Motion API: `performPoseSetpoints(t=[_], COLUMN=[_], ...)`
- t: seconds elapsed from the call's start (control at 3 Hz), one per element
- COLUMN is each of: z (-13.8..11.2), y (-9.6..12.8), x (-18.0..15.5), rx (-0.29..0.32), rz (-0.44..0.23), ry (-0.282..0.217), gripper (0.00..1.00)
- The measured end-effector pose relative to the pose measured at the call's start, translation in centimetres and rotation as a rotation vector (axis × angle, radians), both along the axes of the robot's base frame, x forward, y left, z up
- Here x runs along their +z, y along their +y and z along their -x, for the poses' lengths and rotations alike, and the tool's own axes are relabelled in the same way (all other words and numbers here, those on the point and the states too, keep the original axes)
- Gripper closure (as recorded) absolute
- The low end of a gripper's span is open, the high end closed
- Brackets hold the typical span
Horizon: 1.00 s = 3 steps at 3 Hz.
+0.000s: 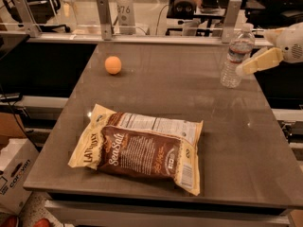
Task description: Knock water bottle over
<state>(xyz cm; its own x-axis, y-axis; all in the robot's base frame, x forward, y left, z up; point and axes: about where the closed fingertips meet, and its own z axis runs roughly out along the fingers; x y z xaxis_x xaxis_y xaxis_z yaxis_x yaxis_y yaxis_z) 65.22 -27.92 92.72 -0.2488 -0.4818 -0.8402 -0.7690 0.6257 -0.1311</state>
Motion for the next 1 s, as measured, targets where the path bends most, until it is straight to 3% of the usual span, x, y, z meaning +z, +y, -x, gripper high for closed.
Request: performPoseSetpoints(t=[0.33, 0.67, 1.0], z=[-0.7, -1.3, -1.9], y=[1.1, 2.0, 2.6], x=[-0.5, -0.7, -0.7], rx=[0.016, 0.038, 0.055], rz=[-0.058, -0.091, -0.110], ry=[-0.004, -0.009, -0.015], gripper=[0.00, 0.18, 0.42])
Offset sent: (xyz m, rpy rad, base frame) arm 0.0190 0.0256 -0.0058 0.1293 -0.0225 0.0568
